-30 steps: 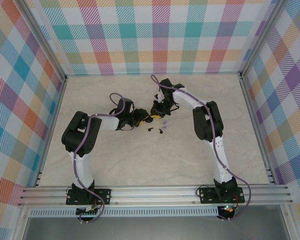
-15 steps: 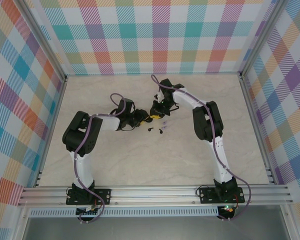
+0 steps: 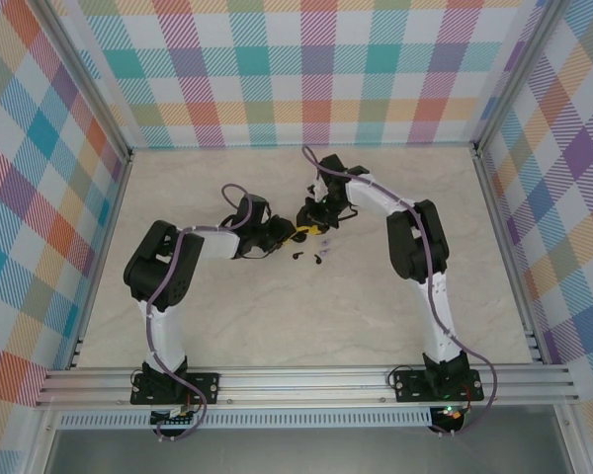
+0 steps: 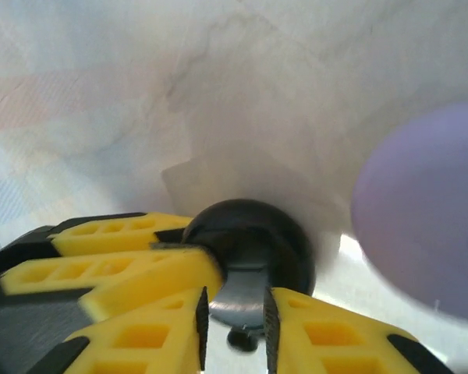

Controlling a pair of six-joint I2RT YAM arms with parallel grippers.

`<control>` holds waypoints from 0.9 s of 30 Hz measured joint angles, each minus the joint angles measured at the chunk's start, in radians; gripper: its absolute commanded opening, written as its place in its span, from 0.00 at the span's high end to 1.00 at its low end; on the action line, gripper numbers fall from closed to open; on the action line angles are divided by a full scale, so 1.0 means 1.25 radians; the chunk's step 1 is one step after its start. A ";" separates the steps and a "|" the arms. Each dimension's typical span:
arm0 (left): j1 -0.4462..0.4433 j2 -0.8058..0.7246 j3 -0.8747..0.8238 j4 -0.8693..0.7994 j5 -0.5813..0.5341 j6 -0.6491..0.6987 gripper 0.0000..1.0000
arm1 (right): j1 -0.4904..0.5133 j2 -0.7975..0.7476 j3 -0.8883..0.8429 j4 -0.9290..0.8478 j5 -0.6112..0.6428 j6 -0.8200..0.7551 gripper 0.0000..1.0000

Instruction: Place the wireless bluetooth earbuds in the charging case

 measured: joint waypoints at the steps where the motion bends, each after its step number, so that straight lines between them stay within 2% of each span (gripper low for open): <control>1: -0.002 -0.007 0.000 -0.013 -0.001 0.008 0.85 | -0.003 -0.027 -0.020 0.009 0.000 0.001 0.68; 6: -0.002 -0.057 -0.002 -0.065 -0.013 0.051 0.85 | -0.034 -0.186 -0.133 0.083 -0.014 0.011 0.63; 11: -0.002 -0.124 -0.002 -0.076 -0.012 0.089 0.85 | -0.109 -0.320 -0.247 0.180 -0.064 0.015 0.58; 15: -0.002 -0.155 -0.002 -0.065 0.004 0.104 0.85 | -0.150 -0.337 -0.292 0.220 -0.106 0.011 0.55; 20: -0.002 -0.199 -0.015 -0.016 0.065 0.120 0.85 | -0.168 -0.374 -0.401 0.278 -0.253 -0.036 0.51; 27: -0.002 -0.265 -0.013 0.038 0.144 0.146 0.85 | -0.170 -0.410 -0.415 0.338 -0.380 -0.071 0.51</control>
